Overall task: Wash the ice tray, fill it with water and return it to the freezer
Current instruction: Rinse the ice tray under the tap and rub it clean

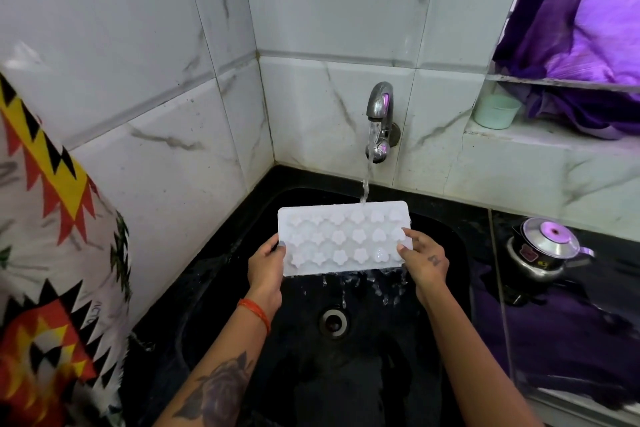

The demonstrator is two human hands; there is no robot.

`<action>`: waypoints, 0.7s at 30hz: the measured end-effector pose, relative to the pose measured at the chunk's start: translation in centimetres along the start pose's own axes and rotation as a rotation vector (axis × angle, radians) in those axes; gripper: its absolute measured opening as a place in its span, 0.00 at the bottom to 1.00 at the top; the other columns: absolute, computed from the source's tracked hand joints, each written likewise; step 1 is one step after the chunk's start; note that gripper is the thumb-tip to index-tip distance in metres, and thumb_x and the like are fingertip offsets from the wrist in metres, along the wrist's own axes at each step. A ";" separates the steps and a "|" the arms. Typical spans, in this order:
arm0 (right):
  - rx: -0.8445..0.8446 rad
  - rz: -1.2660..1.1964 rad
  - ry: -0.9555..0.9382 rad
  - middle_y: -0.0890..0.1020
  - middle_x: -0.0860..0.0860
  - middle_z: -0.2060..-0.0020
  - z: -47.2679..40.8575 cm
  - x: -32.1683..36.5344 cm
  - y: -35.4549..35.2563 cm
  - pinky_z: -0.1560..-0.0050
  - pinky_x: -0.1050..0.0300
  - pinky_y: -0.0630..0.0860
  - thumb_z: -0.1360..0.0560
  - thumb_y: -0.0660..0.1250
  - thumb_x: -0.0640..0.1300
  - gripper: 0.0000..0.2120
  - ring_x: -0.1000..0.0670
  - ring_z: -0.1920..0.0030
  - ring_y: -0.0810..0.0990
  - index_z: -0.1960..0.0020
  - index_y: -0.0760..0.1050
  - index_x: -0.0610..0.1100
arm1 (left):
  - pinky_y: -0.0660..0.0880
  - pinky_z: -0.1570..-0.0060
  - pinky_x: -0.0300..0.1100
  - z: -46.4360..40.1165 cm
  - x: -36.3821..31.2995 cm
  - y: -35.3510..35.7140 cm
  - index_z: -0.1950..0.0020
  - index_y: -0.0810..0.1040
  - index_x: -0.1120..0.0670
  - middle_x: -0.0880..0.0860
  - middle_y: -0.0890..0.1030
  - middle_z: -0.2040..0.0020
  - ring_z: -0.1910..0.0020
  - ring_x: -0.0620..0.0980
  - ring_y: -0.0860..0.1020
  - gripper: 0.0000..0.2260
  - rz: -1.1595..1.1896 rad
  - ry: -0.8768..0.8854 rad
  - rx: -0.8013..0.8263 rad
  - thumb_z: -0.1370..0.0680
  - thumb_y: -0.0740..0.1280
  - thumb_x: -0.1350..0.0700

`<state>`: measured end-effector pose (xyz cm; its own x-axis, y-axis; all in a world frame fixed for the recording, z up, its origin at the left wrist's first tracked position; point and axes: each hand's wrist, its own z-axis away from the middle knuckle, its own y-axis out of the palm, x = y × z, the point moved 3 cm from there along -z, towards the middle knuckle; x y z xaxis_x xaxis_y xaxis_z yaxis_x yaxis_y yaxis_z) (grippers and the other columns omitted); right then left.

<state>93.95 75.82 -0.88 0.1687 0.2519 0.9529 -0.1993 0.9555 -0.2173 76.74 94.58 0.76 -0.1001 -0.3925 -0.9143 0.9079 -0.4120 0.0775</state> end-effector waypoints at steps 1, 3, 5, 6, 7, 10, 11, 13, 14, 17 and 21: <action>-0.001 -0.003 -0.004 0.79 0.44 0.39 0.1 0.1 0.0 0.37 0.49 0.74 0.27 0.70 0.36 0.17 0.45 0.40 0.78 0.40 0.78 0.48 | 0.74 0.43 0.49 0.2 0.1 0.1 0.34 0.74 0.51 0.52 0.78 0.39 0.48 0.50 0.78 0.14 0.004 -0.030 0.011 0.19 0.61 0.57; -0.007 -0.016 -0.025 0.79 0.43 0.39 0.2 0.5 0.1 0.37 0.53 0.74 0.27 0.71 0.35 0.18 0.47 0.42 0.78 0.39 0.79 0.47 | 0.71 0.42 0.50 0.6 0.2 0.2 0.31 0.72 0.49 0.52 0.78 0.38 0.49 0.50 0.77 0.16 -0.010 -0.104 0.037 0.19 0.59 0.50; -0.016 -0.051 -0.060 0.81 0.42 0.44 0.5 0.9 0.1 0.40 0.58 0.73 0.28 0.71 0.34 0.18 0.52 0.49 0.78 0.40 0.79 0.46 | 0.69 0.39 0.53 0.6 0.4 0.2 0.31 0.71 0.50 0.54 0.77 0.37 0.45 0.54 0.76 0.20 -0.010 -0.171 0.062 0.19 0.55 0.43; -0.018 -0.068 -0.077 0.82 0.41 0.48 0.5 1.0 0.1 0.42 0.60 0.73 0.28 0.71 0.33 0.18 0.53 0.53 0.77 0.41 0.79 0.45 | 0.69 0.37 0.55 0.6 0.5 0.1 0.32 0.71 0.50 0.56 0.77 0.37 0.42 0.56 0.75 0.22 0.002 -0.196 0.071 0.19 0.53 0.40; -0.018 -0.081 -0.089 0.82 0.42 0.51 0.5 1.1 0.0 0.44 0.62 0.74 0.29 0.71 0.32 0.17 0.54 0.55 0.77 0.41 0.80 0.45 | 0.69 0.36 0.56 0.5 0.6 0.1 0.32 0.71 0.51 0.58 0.76 0.36 0.39 0.59 0.74 0.24 0.021 -0.221 0.082 0.20 0.51 0.38; -0.016 -0.124 -0.123 0.82 0.45 0.49 0.3 1.2 0.0 0.47 0.59 0.77 0.30 0.71 0.30 0.17 0.51 0.50 0.81 0.47 0.79 0.47 | 0.70 0.37 0.58 0.1 0.8 -0.1 0.29 0.68 0.50 0.64 0.71 0.32 0.35 0.66 0.71 0.29 0.136 -0.303 0.111 0.22 0.50 0.34; -0.019 -0.145 -0.139 0.82 0.45 0.46 0.3 1.3 0.0 0.44 0.55 0.78 0.30 0.70 0.28 0.17 0.49 0.46 0.81 0.50 0.78 0.48 | 0.70 0.37 0.58 0.0 0.8 -0.1 0.28 0.68 0.51 0.65 0.70 0.31 0.34 0.67 0.70 0.30 0.190 -0.333 0.119 0.23 0.50 0.33; -0.029 -0.183 -0.162 0.83 0.45 0.47 0.3 1.5 -0.1 0.42 0.48 0.77 0.31 0.68 0.25 0.20 0.47 0.44 0.81 0.55 0.75 0.51 | 0.68 0.35 0.60 -0.2 0.8 0.2 0.28 0.67 0.53 0.66 0.69 0.32 0.33 0.68 0.69 0.31 0.319 -0.378 0.135 0.23 0.53 0.34; -0.033 -0.203 -0.167 0.83 0.46 0.50 0.3 1.5 -0.1 0.42 0.46 0.77 0.31 0.67 0.24 0.21 0.46 0.45 0.81 0.56 0.72 0.52 | 0.67 0.34 0.60 -0.3 0.7 0.3 0.28 0.67 0.55 0.67 0.69 0.32 0.33 0.68 0.68 0.31 0.378 -0.387 0.144 0.22 0.55 0.35; -0.032 -0.277 -0.128 0.82 0.47 0.52 0.0 1.6 -0.3 0.41 0.46 0.76 0.30 0.63 0.25 0.21 0.46 0.47 0.81 0.54 0.70 0.52 | 0.68 0.34 0.57 -0.5 0.5 0.6 0.30 0.67 0.58 0.66 0.72 0.36 0.34 0.67 0.70 0.25 0.471 -0.371 0.154 0.20 0.60 0.43; 0.044 -0.507 -0.008 0.80 0.43 0.48 -0.6 1.9 -0.5 0.48 0.57 0.76 0.24 0.59 0.31 0.13 0.47 0.47 0.79 0.45 0.76 0.42 | 0.72 0.39 0.55 -0.7 0.2 0.6 0.42 0.72 0.61 0.63 0.76 0.47 0.43 0.64 0.75 0.13 0.529 -0.352 0.173 0.20 0.60 0.53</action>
<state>94.97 75.91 0.93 0.2476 -0.2434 0.9378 -0.1351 0.9498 0.2822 77.55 94.81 0.35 0.1873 -0.8119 -0.5529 0.7955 -0.2049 0.5703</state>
